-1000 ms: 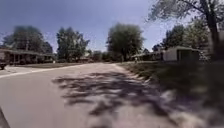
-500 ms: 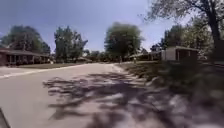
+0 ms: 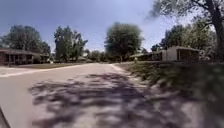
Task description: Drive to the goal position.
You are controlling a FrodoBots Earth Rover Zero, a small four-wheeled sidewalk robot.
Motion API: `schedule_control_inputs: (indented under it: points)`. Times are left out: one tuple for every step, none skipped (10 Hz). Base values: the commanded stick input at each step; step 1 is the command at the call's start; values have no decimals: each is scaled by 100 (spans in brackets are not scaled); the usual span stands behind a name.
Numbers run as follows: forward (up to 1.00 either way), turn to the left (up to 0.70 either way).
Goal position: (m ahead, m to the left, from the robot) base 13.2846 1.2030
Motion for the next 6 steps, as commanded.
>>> schedule_control_inputs:
  points:
    - [70, 0]
    - [70, 0]
    - [70, 0]
    - [70, 0]
    - [70, 0]
    - [70, 0]
